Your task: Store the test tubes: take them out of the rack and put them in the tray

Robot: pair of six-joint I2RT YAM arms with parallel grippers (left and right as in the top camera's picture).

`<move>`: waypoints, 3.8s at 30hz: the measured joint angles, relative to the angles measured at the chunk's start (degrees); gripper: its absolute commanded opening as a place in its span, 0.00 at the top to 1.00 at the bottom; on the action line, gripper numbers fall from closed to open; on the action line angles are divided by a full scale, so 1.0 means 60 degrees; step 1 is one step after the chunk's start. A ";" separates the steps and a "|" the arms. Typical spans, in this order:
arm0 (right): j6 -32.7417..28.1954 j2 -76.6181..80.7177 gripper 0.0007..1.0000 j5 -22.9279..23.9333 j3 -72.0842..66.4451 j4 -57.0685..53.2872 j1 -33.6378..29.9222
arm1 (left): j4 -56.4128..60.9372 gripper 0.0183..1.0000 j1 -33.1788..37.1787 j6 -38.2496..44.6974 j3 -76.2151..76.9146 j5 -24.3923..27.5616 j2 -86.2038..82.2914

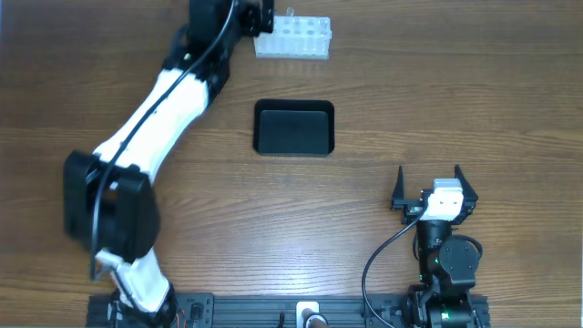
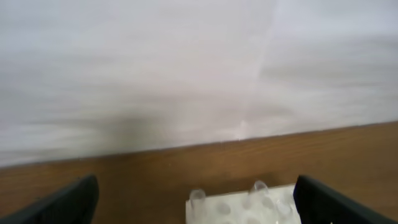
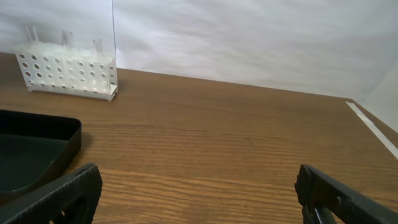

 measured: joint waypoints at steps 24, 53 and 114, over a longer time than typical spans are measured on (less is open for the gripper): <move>-0.0007 0.0000 0.01 -0.0004 -0.0004 0.0000 0.0000 | -0.1239 0.02 -0.0117 -0.1883 0.2106 -0.0845 0.2718; -0.0004 0.0000 0.01 -0.0004 -0.0004 0.0000 0.0000 | -0.1249 0.35 -0.0353 -0.2095 0.2809 -0.1155 0.3752; -0.0007 0.0000 0.01 -0.0004 -0.0004 0.0000 0.0000 | -0.1428 0.89 -0.0397 -0.2091 0.2841 -0.1286 0.3756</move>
